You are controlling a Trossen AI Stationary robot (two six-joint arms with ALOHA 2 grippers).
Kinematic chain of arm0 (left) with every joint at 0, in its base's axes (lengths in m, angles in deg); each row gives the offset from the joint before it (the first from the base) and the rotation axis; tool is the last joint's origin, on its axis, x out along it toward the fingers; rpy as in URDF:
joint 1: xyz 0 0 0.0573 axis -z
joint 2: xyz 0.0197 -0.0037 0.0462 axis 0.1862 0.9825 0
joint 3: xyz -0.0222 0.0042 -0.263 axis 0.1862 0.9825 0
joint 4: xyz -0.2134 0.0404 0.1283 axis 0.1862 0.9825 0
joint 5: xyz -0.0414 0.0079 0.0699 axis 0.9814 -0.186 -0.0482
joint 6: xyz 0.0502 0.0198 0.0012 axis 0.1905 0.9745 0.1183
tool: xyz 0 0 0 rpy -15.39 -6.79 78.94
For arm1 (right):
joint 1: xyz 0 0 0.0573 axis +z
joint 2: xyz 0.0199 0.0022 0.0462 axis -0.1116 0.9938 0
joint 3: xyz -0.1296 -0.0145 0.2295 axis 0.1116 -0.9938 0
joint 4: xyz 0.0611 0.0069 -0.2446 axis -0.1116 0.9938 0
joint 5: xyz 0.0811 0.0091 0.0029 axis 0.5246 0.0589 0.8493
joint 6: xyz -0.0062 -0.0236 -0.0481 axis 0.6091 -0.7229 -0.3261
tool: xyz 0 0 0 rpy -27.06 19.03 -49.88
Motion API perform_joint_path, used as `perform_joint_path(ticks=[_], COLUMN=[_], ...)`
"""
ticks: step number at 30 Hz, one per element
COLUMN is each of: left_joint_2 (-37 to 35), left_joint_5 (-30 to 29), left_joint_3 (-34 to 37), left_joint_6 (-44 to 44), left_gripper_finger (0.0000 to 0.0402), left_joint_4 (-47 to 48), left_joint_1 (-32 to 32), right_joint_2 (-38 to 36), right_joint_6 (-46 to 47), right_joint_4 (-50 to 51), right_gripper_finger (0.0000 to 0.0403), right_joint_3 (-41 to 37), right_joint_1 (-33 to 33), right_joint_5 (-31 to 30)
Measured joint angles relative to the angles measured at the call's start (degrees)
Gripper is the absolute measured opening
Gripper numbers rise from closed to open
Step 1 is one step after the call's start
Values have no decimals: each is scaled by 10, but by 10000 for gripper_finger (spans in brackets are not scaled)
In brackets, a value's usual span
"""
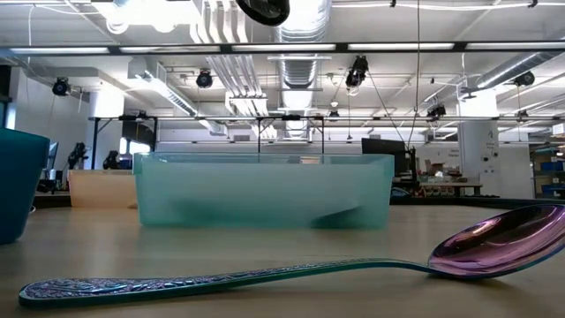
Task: Sort silverware by color (type)
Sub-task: Put the green spoon into the green bin
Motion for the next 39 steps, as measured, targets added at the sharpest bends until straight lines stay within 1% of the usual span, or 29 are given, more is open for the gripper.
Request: perform_joint_path(ticks=[6, 11, 16, 21, 24, 27, 29, 32, 33, 39], left_joint_2=[0, 0, 0, 0, 0, 1, 1, 1, 1, 1], left_joint_5=[1, 39, 29, 42, 66, 79, 85, 90, 90, 93], left_joint_3=[0, 0, -7, -27, -35, -38, -38, -38, -38, -38], left_joint_6=[0, 9, 51, 79, 99, 107, 107, 107, 106, 105], left_gripper_finger=[167, 184, 186, 177, 163, 132, 97, 31, 26, 26], left_joint_4=[-10, -33, -42, -51, -53, -52, -52, -52, -52, -50], left_joint_1=[-8, -8, -9, -9, -9, -9, -10, -10, -11, -13], right_joint_2=[0, 0, 0, 0, 0, 0, 0, 0, 0, 0], right_joint_6=[1, -3, 0, 1, 1, 1, 1, 1, 2, 7], right_joint_4=[2, 4, 4, 4, 4, 4, 4, 4, 4, 16], right_gripper_finger=[8, 8, 8, 8, 8, 8, 8, 9, 9, 9], right_joint_3=[0, 0, 0, 0, 0, 0, 0, 0, 0, 0], right_joint_1=[0, -3, -4, -5, -5, -5, -5, -5, -5, -5], right_joint_5=[9, 8, 24, 26, 26, 26, 26, 26, 26, 25])
